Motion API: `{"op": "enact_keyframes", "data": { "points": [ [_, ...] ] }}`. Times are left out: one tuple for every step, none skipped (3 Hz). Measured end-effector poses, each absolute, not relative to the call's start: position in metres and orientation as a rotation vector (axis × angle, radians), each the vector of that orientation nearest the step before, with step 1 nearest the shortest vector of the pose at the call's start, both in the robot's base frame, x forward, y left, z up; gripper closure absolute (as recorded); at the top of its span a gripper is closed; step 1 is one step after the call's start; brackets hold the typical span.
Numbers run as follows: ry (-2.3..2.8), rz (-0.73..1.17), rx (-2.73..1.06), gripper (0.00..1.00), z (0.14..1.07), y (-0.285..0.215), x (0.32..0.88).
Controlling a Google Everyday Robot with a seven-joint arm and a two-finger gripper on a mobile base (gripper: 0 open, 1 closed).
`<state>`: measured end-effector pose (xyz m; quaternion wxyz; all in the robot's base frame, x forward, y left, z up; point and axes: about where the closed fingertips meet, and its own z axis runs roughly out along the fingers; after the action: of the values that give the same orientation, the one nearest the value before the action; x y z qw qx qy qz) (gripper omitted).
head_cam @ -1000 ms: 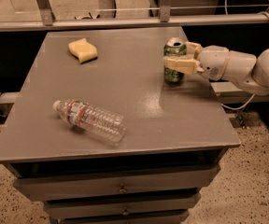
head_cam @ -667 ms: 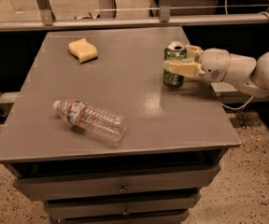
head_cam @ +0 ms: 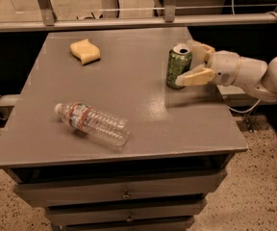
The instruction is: Place green can upright
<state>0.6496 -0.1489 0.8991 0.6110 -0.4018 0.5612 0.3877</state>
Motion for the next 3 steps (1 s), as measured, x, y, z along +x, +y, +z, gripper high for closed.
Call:
{"op": "enact_keyframes", "data": {
  "points": [
    [1.296,0.846,-0.932,0.0,0.911,-0.165,0.647],
    [1.277,0.74,-0.944,0.0,0.944,-0.194,0.628],
    [1.251,0.597,-0.929,0.0,0.985,-0.238,0.594]
  ]
}}
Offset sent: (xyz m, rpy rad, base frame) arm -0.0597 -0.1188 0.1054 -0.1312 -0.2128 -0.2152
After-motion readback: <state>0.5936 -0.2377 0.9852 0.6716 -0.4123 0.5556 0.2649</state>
